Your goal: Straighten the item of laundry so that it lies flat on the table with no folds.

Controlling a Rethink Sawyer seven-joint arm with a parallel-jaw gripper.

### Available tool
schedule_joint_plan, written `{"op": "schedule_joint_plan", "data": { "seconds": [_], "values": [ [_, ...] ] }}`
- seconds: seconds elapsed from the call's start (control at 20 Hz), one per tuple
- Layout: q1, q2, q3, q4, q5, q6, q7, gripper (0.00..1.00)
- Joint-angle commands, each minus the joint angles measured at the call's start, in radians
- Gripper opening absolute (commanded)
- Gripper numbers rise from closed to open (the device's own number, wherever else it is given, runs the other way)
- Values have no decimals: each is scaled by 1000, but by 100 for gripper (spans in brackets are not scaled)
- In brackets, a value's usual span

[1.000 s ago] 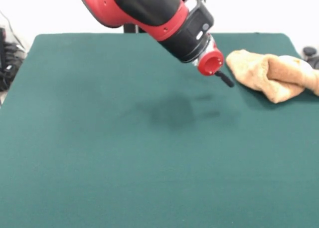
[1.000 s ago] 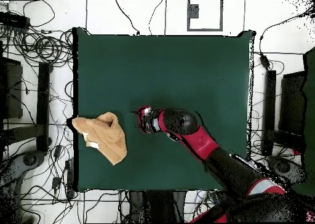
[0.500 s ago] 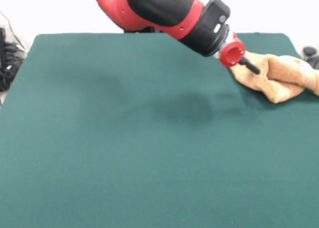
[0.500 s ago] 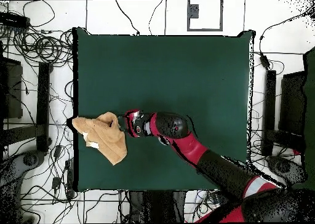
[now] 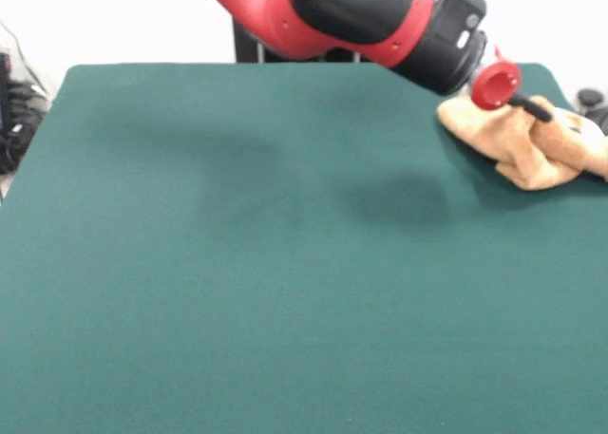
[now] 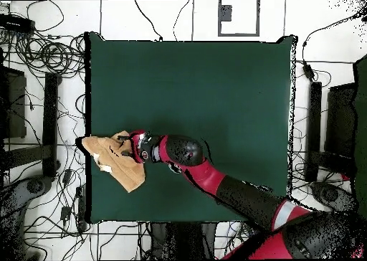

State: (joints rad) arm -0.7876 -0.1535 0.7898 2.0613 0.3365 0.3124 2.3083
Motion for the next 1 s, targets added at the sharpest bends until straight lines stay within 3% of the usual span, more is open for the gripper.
{"op": "schedule_joint_plan", "data": {
  "seconds": [0.05,0.15,0.2,0.4,0.55,0.7,0.8,1.0],
  "values": [
    [80,-37,5,-31,73,-47,202,100],
    [201,-100,-173,-131,26,-23,147,100],
    [331,-145,-351,-227,-21,-9,111,100],
    [643,-141,-770,-483,-129,41,80,100],
    [773,-109,-946,-611,-188,110,118,100],
    [943,-20,-1188,-791,-337,160,223,100],
    [998,24,-1272,-848,-406,149,284,100],
    [1032,49,-1327,-882,-464,134,336,100]
  ]
}}
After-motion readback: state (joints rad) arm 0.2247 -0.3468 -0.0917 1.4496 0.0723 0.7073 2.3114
